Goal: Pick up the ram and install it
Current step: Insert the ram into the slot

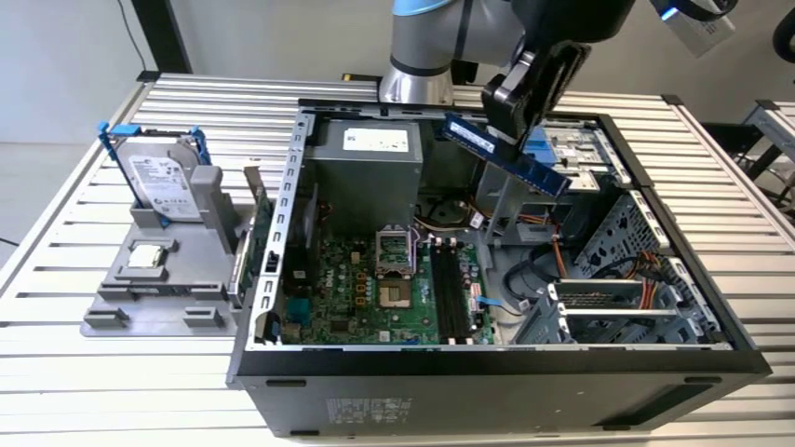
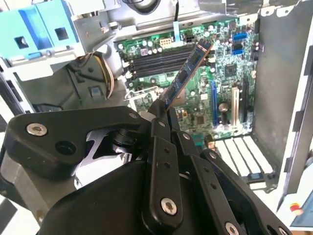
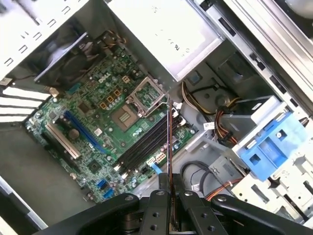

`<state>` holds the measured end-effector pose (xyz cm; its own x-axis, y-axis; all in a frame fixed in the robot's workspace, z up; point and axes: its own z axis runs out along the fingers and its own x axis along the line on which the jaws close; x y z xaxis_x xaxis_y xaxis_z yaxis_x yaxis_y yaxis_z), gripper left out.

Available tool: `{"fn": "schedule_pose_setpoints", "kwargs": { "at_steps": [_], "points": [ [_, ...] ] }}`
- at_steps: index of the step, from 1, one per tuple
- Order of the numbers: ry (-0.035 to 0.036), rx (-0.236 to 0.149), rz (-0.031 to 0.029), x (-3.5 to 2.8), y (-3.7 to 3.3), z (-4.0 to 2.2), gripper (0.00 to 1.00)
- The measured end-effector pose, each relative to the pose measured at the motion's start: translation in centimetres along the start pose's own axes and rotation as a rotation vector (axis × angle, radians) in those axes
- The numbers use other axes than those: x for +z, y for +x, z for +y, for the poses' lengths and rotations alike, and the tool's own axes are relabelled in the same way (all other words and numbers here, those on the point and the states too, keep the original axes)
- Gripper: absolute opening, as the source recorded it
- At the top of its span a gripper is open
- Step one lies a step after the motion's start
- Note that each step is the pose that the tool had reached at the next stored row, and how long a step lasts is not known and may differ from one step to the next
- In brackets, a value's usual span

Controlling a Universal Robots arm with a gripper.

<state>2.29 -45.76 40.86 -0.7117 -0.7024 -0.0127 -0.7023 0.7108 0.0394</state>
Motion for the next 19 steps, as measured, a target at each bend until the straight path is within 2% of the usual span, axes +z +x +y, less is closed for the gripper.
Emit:
{"fn": "schedule_pose_setpoints", "kwargs": {
  "at_steps": [7, 19],
  "points": [
    [0.0014, 0.116, -0.0046, 0.01, 0.0, 0.0, 0.0],
    [0.0036, 0.285, -0.0113, 0.02, 0.0, 0.0, 0.0]
  ]
}}
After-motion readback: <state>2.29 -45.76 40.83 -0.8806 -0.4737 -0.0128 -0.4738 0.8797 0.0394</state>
